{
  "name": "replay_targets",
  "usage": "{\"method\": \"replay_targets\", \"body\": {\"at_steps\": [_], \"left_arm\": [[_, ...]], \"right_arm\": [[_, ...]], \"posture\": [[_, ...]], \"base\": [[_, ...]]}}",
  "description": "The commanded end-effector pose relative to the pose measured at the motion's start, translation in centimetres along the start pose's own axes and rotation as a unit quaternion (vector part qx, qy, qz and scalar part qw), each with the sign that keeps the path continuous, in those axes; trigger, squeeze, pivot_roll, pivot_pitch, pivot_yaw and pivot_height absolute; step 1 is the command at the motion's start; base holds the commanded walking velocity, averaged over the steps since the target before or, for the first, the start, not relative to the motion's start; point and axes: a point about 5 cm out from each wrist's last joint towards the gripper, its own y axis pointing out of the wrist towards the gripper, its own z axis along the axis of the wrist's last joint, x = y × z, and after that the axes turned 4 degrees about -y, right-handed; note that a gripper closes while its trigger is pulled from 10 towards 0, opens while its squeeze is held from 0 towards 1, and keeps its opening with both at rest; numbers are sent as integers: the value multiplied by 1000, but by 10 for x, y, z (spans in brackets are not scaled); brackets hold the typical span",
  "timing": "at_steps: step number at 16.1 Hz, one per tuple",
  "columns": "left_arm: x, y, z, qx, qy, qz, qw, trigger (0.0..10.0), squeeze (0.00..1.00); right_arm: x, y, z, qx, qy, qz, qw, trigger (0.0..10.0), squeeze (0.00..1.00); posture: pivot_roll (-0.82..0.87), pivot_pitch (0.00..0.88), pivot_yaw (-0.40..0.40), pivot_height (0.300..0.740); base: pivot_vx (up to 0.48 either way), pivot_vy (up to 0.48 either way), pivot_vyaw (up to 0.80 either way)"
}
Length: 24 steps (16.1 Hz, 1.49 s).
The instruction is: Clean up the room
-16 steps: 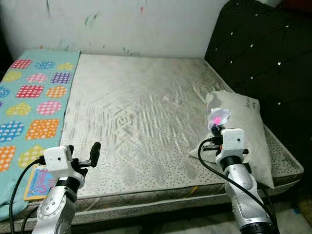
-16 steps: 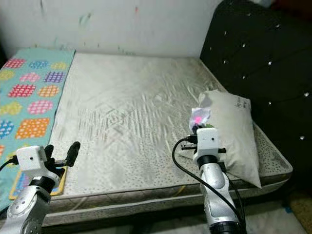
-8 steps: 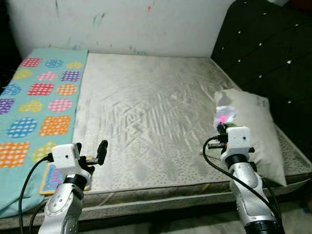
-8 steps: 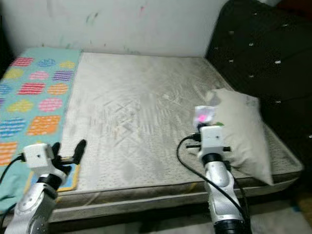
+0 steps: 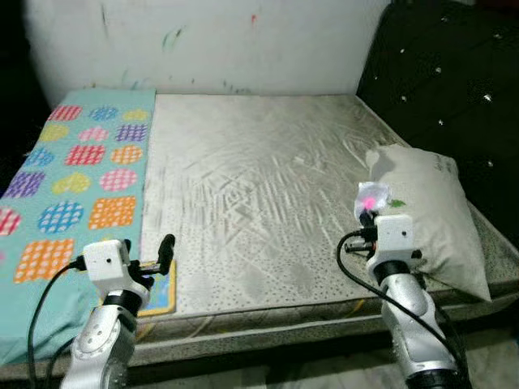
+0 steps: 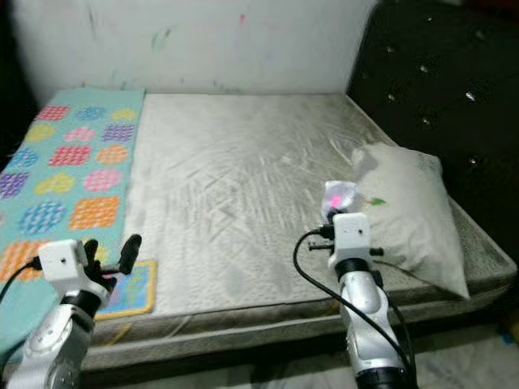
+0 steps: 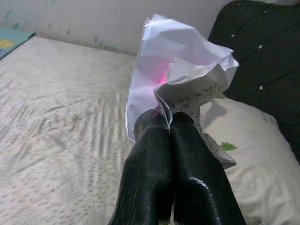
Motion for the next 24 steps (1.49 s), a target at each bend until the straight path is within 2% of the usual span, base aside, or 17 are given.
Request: {"method": "replay_targets", "body": {"at_steps": [1, 2, 3, 6, 8, 9, 20, 24], "left_arm": [[-1, 2, 7, 12, 19, 4, 1000, 10000, 0], [-5, 3, 13, 27, 69, 37, 997, 10000, 0], [-5, 3, 14, 30, 79, 44, 995, 10000, 0], [-5, 3, 14, 30, 79, 44, 995, 10000, 0], [2, 3, 9, 19, 25, -7, 999, 10000, 0], [3, 3, 9, 21, 19, -15, 999, 10000, 0], [3, 3, 5, 13, 24, -16, 1000, 10000, 0], [-1, 5, -5, 2, 25, 10, 1000, 10000, 0]], "right_arm": [[1, 3, 8, 14, -1, 0, 1000, 10000, 0], [1, 4, 8, 14, -2, 1, 1000, 10000, 0], [1, 4, 8, 14, -2, 1, 1000, 10000, 0], [1, 4, 8, 14, -2, 1, 1000, 10000, 0], [-3, 4, 10, 21, -21, 14, 999, 10000, 0], [-4, 4, 10, 23, -25, 17, 999, 10000, 0], [-6, 3, 9, 22, -21, 26, 999, 10000, 0], [-13, 9, 10, 33, -27, 46, 998, 10000, 0]], "posture": [[-117, 0, -66, 740], [-115, 0, -66, 740], [-115, 0, -66, 740], [-115, 0, -66, 740], [-121, 0, -67, 740], [-122, 0, -67, 740], [-119, 0, -61, 740], [-95, 0, -63, 740]], "base": [[0, 0, 0], [0, 0, 0], [0, 0, 0], [0, 0, 0], [0, 0, 0], [0, 0, 0], [214, 0, 0], [0, 0, 0]]}}
